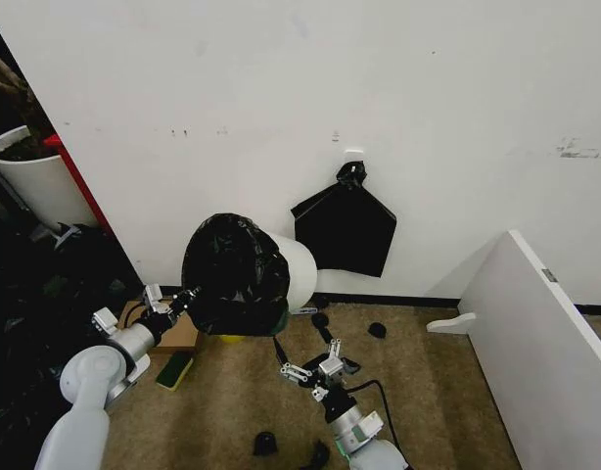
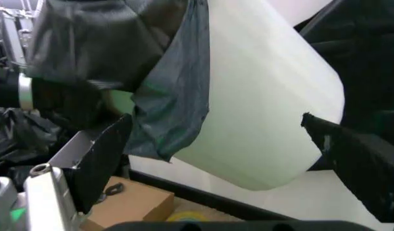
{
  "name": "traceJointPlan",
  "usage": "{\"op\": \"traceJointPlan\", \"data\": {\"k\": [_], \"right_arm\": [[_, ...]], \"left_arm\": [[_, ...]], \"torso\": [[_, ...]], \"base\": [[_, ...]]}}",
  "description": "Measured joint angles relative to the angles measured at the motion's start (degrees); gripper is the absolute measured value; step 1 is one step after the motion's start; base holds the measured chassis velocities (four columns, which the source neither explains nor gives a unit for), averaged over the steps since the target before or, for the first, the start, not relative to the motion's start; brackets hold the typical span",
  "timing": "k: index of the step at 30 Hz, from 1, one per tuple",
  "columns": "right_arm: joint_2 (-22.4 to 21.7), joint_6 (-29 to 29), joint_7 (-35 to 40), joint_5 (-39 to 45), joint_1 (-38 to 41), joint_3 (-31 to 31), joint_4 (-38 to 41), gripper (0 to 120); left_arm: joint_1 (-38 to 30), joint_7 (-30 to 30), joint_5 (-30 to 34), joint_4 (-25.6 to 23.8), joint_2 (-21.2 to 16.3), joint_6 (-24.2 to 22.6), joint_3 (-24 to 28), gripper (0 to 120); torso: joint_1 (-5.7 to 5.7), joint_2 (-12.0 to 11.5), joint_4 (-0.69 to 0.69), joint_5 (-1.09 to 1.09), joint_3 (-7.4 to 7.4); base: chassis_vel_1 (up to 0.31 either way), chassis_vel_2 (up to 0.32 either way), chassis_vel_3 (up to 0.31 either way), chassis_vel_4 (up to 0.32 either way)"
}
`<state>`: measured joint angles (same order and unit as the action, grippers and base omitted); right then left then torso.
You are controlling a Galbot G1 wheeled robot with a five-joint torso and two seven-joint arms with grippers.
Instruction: Place the garbage bag over the trash bin.
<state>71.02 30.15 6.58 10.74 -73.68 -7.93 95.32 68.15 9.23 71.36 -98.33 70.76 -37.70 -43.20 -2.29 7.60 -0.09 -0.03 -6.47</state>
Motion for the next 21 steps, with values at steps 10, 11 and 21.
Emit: {"op": "traceJointPlan", "data": {"k": [10, 11, 21], "right_arm": [[1.79, -0.37, 1.16, 3.61, 0.83, -0.23, 0.93, 97], [1.99, -0.67, 1.49, 3.52, 0.88, -0.22, 0.72, 94], [3.62, -3.54, 6.75, 0.54, 2.54, 1.60, -2.31, 79]], "left_arm": [[0.48, -0.03, -0.64, -0.90, 0.44, -0.01, 1.06, 0], [0.60, -0.03, -0.65, -1.10, 0.51, -0.01, 1.15, 0], [1.35, -0.01, -0.67, -2.70, 0.98, 0.05, 1.83, 0]], "torso": [[0.00, 0.00, 0.00, 0.00, 0.00], [0.00, 0.00, 0.00, 0.00, 0.00], [0.00, 0.00, 0.00, 0.00, 0.00]], "base": [[0.000, 0.000, 0.000, 0.000], [0.000, 0.000, 0.000, 0.000], [0.000, 0.000, 0.000, 0.000]]}}
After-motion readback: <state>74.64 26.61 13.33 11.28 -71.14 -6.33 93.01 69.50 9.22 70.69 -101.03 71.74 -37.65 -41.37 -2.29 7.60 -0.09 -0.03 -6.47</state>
